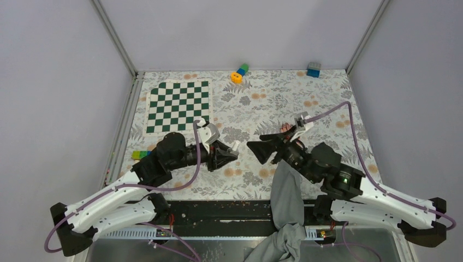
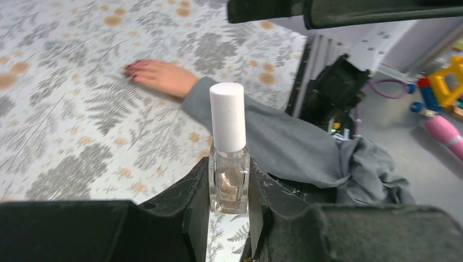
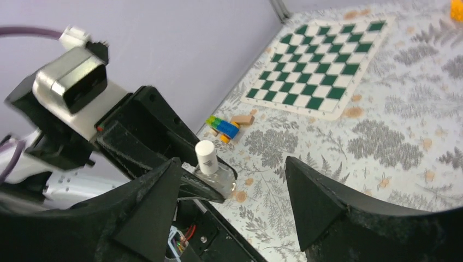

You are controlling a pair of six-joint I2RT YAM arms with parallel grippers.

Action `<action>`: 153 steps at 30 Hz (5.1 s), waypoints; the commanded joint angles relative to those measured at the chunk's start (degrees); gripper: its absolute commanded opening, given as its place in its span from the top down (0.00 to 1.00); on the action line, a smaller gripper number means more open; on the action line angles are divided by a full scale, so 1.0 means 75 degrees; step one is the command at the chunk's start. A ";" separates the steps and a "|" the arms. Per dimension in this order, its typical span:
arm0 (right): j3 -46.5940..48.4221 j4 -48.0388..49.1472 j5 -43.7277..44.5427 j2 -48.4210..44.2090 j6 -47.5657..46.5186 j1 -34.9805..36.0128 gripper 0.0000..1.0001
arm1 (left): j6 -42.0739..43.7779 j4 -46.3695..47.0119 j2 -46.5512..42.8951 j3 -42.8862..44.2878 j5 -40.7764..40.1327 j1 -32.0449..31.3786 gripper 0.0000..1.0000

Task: Paint the nails
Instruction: Screw the nail polish bottle.

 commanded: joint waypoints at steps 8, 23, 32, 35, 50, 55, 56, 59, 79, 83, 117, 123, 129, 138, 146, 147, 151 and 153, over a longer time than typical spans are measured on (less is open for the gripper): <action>-0.1796 0.3484 -0.4847 -0.2025 -0.2565 -0.0053 0.23 | -0.0397 0.1781 0.0029 0.0566 0.4726 -0.0031 1.00; -0.1150 0.4235 -0.6444 -0.0571 -0.2513 -0.0046 0.36 | -0.1137 0.2529 0.0597 0.0559 0.6009 -0.0038 1.00; -0.1349 0.5275 -0.6483 -0.0040 -0.1969 -0.0039 0.39 | -0.1179 0.2574 0.0624 0.0552 0.6037 -0.0030 1.00; -0.1460 0.5483 -0.6475 0.0002 -0.1817 -0.0045 0.42 | -0.1100 0.2527 0.0588 0.0553 0.5977 -0.0030 1.00; -0.1557 0.5006 -0.6392 -0.0045 -0.1544 -0.0042 0.51 | -0.1039 0.2546 0.0464 0.0471 0.5759 -0.0031 1.00; -0.1576 0.4910 -0.6385 -0.0050 -0.1531 -0.0045 0.58 | -0.1044 0.2574 0.0413 0.0451 0.5693 -0.0030 1.00; -0.1589 0.4912 -0.6370 -0.0044 -0.1533 -0.0045 0.61 | -0.1034 0.2564 0.0395 0.0446 0.5684 -0.0032 1.00; -0.1608 0.4914 -0.6342 -0.0007 -0.1494 -0.0045 0.67 | -0.1023 0.2560 0.0382 0.0436 0.5648 -0.0031 1.00; -0.1462 0.4109 -0.4746 0.0629 -0.1142 -0.0039 1.00 | -0.0329 0.1364 0.0132 0.0496 0.3068 0.0004 1.00; -0.1354 0.3679 -0.4080 0.0892 -0.0815 -0.0046 1.00 | -0.0186 0.0979 0.0081 0.0530 0.1903 0.0009 1.00; -0.1177 0.2195 -0.0551 0.1829 0.1599 0.0072 0.76 | -0.0451 -0.0365 0.0283 0.0754 -0.1776 0.0138 1.00; -0.1246 0.2315 -0.0852 0.1211 0.0855 0.0072 0.36 | -0.0294 -0.0194 0.0187 0.0738 -0.1207 0.0137 1.00; -0.0880 0.0590 0.0022 -0.0004 -0.0152 0.0043 0.22 | -0.0236 0.0120 0.0054 0.0661 -0.0452 0.0129 1.00; -0.1079 0.0623 -0.2306 -0.1404 -0.2174 0.0013 0.21 | -0.0212 0.0817 0.0044 0.0532 0.1447 0.0134 1.00; -0.1266 0.1952 -0.5450 -0.1539 -0.2687 0.0013 0.22 | -0.0283 0.1422 0.0426 0.0706 0.4726 -0.0181 1.00; -0.1265 0.2026 -0.5494 -0.1495 -0.2742 0.0019 0.22 | -0.0299 0.1491 0.0393 0.0668 0.4782 -0.0209 1.00; -0.1449 0.2716 -0.5546 -0.1396 -0.2778 0.0013 0.22 | -0.0435 0.1653 0.0397 0.0651 0.5063 -0.0229 1.00; -0.1654 0.3428 -0.5568 -0.1319 -0.2598 0.0013 0.22 | -0.0516 0.1715 0.0416 0.0669 0.5206 -0.0240 1.00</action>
